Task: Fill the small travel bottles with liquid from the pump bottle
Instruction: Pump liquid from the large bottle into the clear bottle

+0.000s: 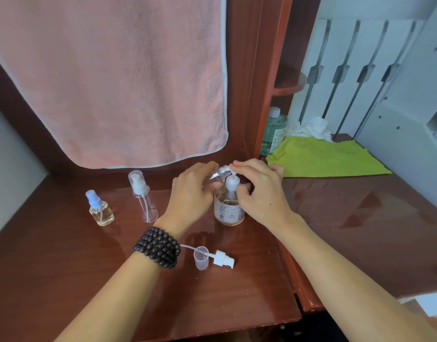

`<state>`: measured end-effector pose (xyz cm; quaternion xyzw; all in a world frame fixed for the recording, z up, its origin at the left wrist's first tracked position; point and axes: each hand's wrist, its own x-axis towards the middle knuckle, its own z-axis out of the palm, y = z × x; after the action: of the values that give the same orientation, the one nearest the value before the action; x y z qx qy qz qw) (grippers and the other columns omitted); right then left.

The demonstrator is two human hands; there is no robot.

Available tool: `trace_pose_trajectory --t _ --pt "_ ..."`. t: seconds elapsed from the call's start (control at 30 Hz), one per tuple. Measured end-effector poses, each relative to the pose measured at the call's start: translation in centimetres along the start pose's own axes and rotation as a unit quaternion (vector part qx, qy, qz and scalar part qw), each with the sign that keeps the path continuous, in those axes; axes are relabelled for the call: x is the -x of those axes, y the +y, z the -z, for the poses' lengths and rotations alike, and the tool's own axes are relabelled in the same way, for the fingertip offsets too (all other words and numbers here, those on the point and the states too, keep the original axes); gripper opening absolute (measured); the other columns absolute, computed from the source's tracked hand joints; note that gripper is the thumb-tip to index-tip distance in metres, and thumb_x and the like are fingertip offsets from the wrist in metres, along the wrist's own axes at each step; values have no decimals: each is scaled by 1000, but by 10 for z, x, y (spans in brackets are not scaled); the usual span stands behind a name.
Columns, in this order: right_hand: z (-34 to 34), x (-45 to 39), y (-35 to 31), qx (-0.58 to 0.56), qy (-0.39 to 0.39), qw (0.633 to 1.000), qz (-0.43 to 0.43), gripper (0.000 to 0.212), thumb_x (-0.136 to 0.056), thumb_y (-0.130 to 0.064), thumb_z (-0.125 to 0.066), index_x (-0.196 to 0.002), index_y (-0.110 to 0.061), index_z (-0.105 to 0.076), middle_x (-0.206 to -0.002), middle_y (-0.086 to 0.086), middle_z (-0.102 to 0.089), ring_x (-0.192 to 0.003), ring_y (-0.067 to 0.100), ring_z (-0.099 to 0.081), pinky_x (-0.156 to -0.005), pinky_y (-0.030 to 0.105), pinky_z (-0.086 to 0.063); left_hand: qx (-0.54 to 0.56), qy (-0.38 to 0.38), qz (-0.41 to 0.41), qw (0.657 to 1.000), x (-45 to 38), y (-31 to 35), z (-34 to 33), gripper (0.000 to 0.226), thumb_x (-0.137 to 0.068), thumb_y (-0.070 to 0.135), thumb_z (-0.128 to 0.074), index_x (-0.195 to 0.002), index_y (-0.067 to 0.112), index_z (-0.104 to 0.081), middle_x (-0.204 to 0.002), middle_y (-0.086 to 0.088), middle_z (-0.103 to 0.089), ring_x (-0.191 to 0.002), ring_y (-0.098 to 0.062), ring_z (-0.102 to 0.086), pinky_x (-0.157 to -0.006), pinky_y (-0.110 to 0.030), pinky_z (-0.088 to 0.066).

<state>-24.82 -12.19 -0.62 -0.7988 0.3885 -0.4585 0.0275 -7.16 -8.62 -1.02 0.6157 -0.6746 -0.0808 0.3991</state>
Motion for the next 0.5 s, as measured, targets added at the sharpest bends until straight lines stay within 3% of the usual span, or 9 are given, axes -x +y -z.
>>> trace_pose_trajectory --t 0.3,0.5 --pt "-6 0 1 19 -9 1000 -12 47 -64 -5 -49 -97 -20 -78 -99 -11 -70 -91 8 -64 -83 34 -23 5 6 3 1000 5 -4 -9 32 -80 29 -59 -111 34 -59 -96 12 -61 -93 -21 -63 -84 -51 -53" --pt "-3 1 0 16 -9 1000 1 49 -66 -6 -51 -104 -20 -78 -110 -11 -70 -96 7 -63 -85 33 -23 9 11 -6 1000 3 -2 -3 36 -81 30 -59 -116 37 -54 -102 9 -65 -98 -21 -65 -85 -51 -53"
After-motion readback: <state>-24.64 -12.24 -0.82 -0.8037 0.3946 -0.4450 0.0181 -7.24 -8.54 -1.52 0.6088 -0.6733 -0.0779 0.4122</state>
